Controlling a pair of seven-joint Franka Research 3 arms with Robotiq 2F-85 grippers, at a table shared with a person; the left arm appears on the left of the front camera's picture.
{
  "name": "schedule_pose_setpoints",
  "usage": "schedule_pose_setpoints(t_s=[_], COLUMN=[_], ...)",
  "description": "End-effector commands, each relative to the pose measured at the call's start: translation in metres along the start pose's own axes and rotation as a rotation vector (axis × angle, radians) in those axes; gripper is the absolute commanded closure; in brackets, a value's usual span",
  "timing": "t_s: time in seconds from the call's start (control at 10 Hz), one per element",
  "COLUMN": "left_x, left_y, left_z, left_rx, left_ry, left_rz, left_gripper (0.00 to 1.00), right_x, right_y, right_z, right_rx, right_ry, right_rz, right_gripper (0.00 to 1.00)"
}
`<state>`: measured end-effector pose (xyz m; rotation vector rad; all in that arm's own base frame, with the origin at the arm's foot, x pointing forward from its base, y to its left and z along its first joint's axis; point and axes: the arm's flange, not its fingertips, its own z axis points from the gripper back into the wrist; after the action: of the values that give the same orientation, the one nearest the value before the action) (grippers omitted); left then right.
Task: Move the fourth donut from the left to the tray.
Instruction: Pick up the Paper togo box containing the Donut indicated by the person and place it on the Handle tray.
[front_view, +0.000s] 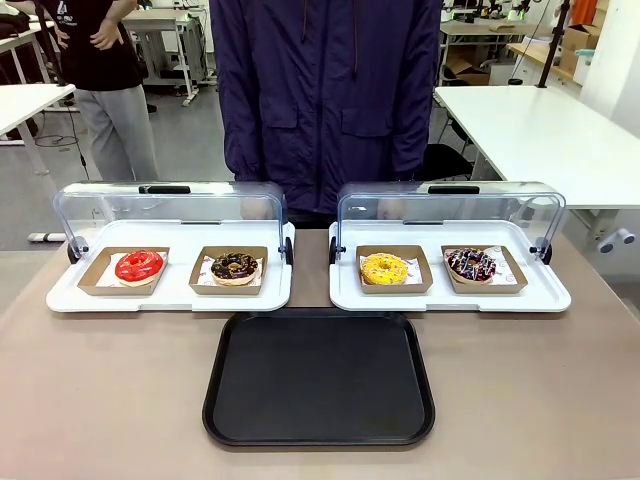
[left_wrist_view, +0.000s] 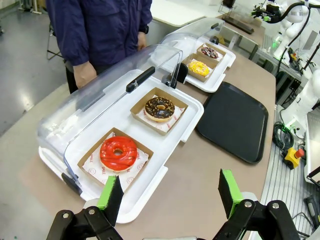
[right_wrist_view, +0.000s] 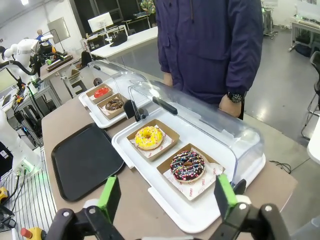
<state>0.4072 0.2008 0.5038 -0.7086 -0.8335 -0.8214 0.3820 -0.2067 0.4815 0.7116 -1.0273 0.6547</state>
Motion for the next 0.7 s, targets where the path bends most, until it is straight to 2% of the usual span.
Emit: schedule_pose_setpoints(t_s=[0.0, 0.6], left_x=[0.0011, 0.0011], left_y=[0.0005, 0.0005], left_z=[0.0019, 0.0019], left_rx=[-0.011, -0.011], left_ry=[-0.006, -0.006], left_rz=[-0.018, -0.018], left_gripper=[0.0, 0.0], right_x=[0.0017, 0.0017], right_y=[-0.0035, -0.0035], right_z=[-0.0014, -0.0014], right_rx=[-0.002, -0.002], right_ry=[-0.032, -0.032], right_rz=[0.027, 0.027], right_gripper=[0.0, 0.0])
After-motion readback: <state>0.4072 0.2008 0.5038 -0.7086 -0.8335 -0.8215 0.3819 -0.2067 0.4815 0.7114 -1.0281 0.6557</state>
